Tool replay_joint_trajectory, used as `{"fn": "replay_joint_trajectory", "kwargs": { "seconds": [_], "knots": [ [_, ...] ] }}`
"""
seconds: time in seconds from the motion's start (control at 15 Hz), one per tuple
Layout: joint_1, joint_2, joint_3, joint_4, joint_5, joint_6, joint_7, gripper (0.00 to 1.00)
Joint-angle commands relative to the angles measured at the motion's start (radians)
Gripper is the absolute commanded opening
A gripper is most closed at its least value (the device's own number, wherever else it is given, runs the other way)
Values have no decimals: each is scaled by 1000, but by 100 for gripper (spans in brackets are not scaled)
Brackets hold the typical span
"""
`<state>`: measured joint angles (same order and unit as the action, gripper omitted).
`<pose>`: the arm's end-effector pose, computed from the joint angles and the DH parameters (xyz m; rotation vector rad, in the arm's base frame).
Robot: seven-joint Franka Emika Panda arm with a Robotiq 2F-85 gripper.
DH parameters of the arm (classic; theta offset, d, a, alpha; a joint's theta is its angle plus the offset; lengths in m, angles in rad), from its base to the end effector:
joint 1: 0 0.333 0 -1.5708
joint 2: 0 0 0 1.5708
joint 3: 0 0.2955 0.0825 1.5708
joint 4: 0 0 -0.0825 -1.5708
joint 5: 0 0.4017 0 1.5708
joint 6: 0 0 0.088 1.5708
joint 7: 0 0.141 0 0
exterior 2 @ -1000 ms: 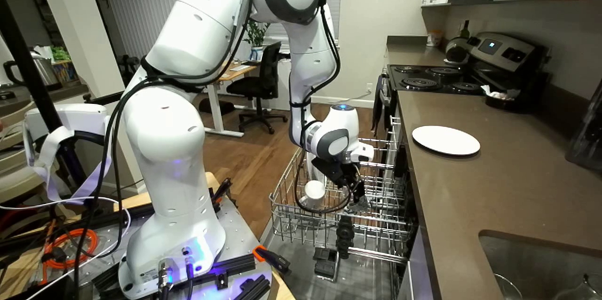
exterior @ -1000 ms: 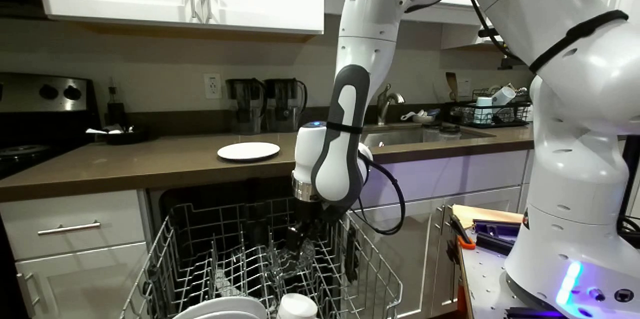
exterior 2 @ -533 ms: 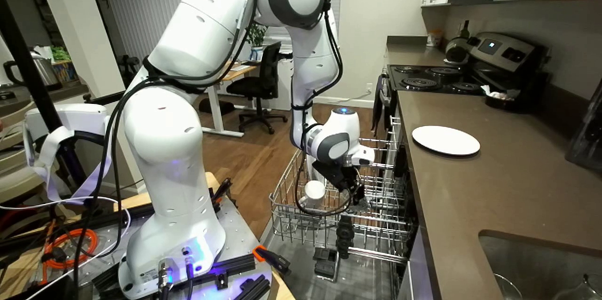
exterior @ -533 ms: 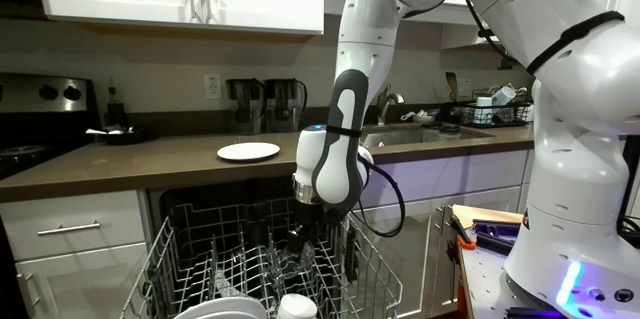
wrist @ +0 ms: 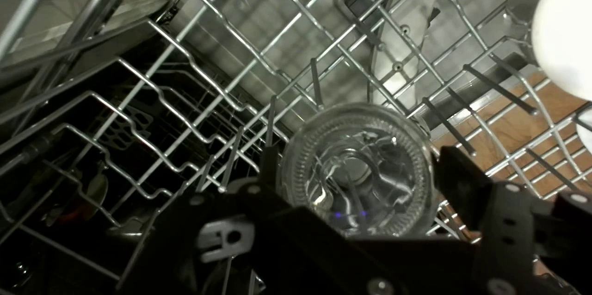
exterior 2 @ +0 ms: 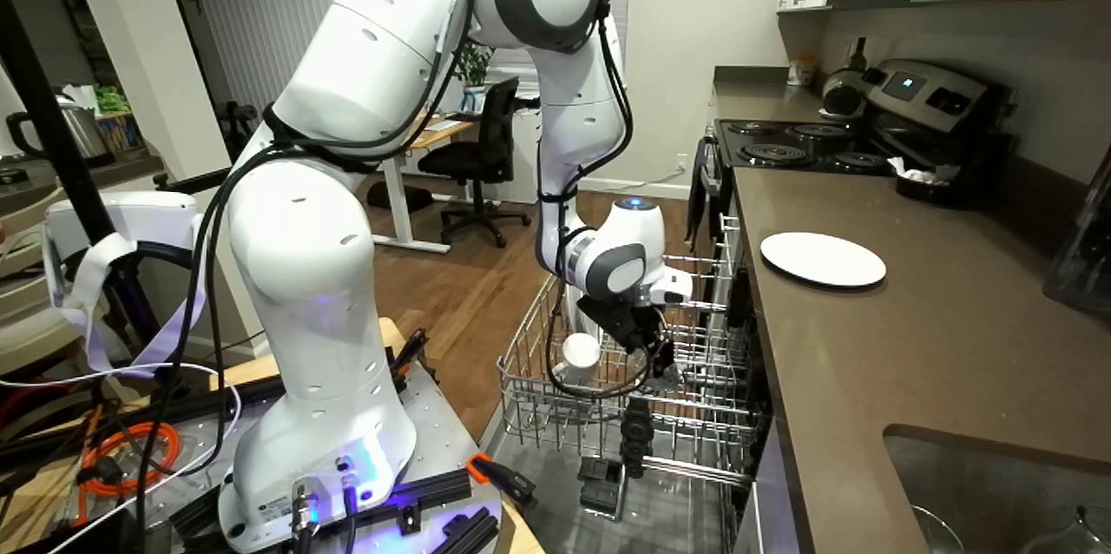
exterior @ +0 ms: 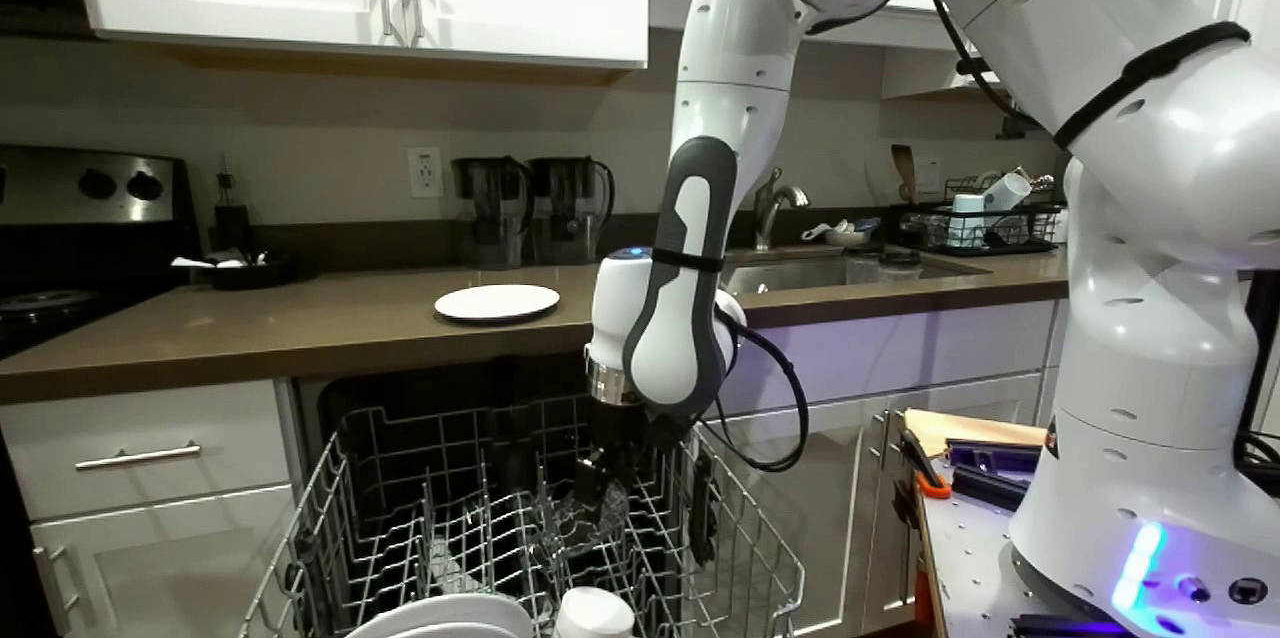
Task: Take the two white plates one after the other and put them vertically in the dishwasher then move the glass bottle to the right
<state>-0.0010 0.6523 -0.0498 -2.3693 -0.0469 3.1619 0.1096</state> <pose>0.4812 -0.0253 0.0018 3.1022 -0.1570 0.2196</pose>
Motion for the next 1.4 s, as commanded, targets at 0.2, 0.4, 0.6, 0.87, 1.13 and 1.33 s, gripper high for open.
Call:
{"fn": "replay_joint_trajectory", "kwargs": {
  "seconds": [0.2,0.4,0.6,0.87,1.13,1.33],
  "knots": [
    [28,-33,-15,41,8,-17,-52,60],
    [42,-45,-16,66,2,-35,-62,60],
    [66,-50,-27,95,-3,-52,-65,60],
    [97,-45,-36,133,-8,-60,-70,60],
    [79,-42,1,154,1,-82,-74,60],
    [85,-44,-7,159,-2,-95,-71,60]
  ]
}}
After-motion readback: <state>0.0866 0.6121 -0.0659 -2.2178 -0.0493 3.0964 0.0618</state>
